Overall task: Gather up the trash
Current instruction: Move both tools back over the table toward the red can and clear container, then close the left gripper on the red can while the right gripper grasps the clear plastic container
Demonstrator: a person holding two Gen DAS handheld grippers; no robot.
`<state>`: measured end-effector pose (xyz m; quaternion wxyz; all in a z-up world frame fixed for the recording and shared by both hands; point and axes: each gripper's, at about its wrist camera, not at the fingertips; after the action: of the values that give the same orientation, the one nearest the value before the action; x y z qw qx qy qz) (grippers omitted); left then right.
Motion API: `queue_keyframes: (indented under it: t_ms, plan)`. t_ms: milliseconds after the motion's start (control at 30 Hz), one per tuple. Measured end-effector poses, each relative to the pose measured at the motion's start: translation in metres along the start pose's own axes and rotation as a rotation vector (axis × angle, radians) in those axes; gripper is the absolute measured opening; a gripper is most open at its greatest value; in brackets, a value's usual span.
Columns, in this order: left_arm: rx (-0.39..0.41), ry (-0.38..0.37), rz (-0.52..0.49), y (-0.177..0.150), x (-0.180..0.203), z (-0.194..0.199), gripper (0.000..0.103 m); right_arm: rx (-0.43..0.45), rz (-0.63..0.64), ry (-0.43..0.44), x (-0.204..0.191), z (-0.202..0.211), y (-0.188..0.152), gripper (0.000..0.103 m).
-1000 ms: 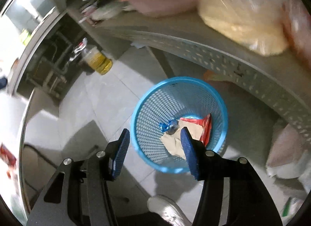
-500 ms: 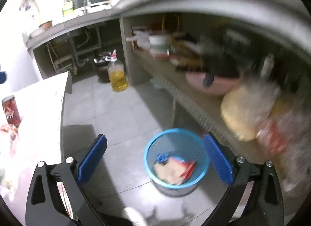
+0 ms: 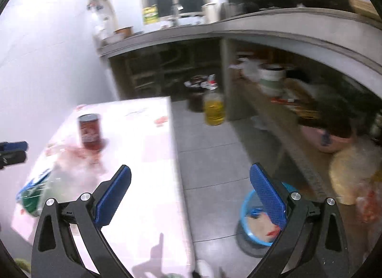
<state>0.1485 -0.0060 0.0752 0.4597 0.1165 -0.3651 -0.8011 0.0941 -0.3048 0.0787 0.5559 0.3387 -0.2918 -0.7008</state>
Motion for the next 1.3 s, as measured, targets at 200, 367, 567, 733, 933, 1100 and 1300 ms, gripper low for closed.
queue_keyframes:
  t_ms: [200,367,567,733,933,1100,1300]
  plan:
    - [0.008,0.061,-0.010,-0.019,-0.022,0.004,0.080,-0.157,-0.020,0.246,-0.051,-0.035,-0.009,0.097]
    - [0.025,0.102,-0.146,-0.023,-0.027,-0.001,0.080,-0.287,-0.029,0.409,-0.088,-0.062,-0.019,0.097]
    - [0.019,0.206,-0.373,-0.015,-0.027,-0.012,0.075,-0.344,-0.027,0.442,-0.106,-0.075,-0.020,0.097]
    - [0.031,0.142,-0.314,0.010,-0.046,-0.013,0.075,-0.354,-0.057,0.459,-0.103,-0.082,-0.010,0.097]
    - [-0.001,-0.024,-0.133,0.068,-0.080,-0.042,0.084,-0.355,-0.061,0.487,-0.114,-0.088,-0.004,0.097]
    - [-0.087,-0.061,-0.108,0.099,-0.094,-0.091,0.084,-0.367,-0.046,0.503,-0.123,-0.089,-0.001,0.097]
    - [-0.188,-0.007,-0.127,0.105,-0.099,-0.150,0.084,-0.421,-0.071,0.521,-0.125,-0.105,-0.002,0.097]
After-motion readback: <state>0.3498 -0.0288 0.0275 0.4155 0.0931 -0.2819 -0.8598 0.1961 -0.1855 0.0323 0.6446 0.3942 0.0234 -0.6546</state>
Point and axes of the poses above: each gripper's, at about its wrist camera, not at the fingertips, and z roughly against the way its jaws point, x to its right, y to its top, and after that the axes turned 2 degrees about -y, right-handed
